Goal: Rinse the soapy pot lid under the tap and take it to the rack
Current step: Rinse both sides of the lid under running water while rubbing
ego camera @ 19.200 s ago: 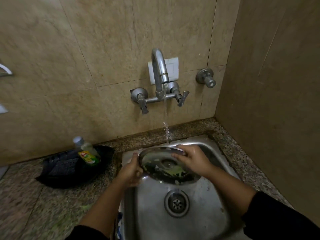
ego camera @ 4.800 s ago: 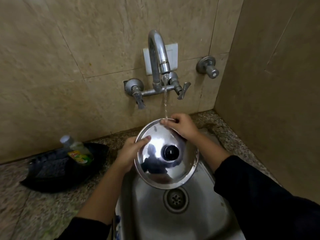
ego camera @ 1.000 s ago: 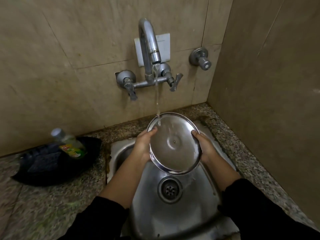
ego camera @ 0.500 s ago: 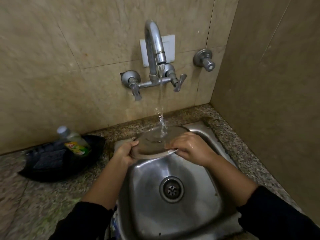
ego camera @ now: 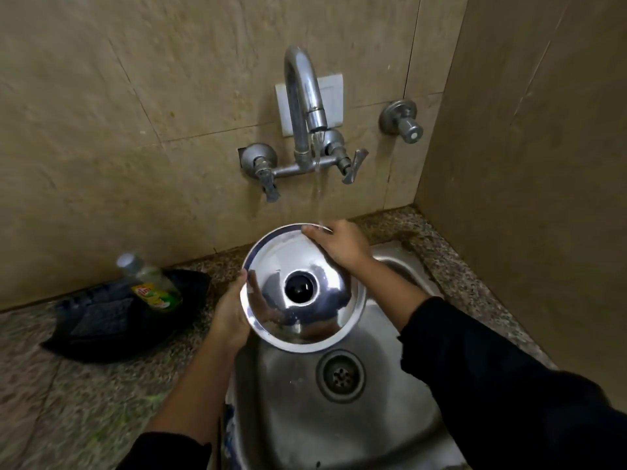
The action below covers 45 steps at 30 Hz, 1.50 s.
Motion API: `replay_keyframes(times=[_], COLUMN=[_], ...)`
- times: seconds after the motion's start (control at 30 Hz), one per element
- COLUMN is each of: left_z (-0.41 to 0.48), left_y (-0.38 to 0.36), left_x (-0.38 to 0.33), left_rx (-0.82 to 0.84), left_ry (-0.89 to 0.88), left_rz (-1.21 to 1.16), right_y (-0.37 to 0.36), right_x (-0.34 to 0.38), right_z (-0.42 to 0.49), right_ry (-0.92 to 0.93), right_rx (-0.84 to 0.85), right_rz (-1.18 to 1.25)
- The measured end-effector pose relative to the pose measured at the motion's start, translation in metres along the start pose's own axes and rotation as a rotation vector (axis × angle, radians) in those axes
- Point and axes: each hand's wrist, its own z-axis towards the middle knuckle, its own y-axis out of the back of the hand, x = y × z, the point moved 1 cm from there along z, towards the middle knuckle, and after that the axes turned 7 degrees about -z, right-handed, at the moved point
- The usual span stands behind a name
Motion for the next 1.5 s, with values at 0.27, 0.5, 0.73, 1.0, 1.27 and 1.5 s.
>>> replay_keyframes(times=[0.27, 0.5, 0.73, 1.0, 1.27, 1.5], left_z=[0.01, 0.023, 0.029, 0.029, 0.02, 0.003], left_y=[-0.014, -0.076, -0.114, -0.097, -0.039, -0.041], left_x=[-0.002, 0.007, 0.017, 0.005, 0.001, -0.002], left_rx=[0.12, 0.16, 0.15, -0.048, -0.096, -0.269], left_ry=[0.035, 0.056, 0.038, 0.117, 0.038, 0.124], left_rz=[0.012, 0.205, 0.224, 0.035, -0.103, -0.216], right_y=[0.01, 0.033, 0.034, 0.013, -0.011, -0.008], right_x=[-0.01, -0.074, -0.1, -0.059, -0.051, -0.056], right_z=[-0.007, -0.005, -0.002, -0.014, -0.05, -0.07], right_ry=[-0.081, -0.216, -0.308, 0.074, 0.255, 0.514], right_rx=[-0.217, -0.416, -0.473, -0.348, -0.312, -0.211], right_rz=[0.134, 0.525, 0.394, -0.128, -0.192, 0.036])
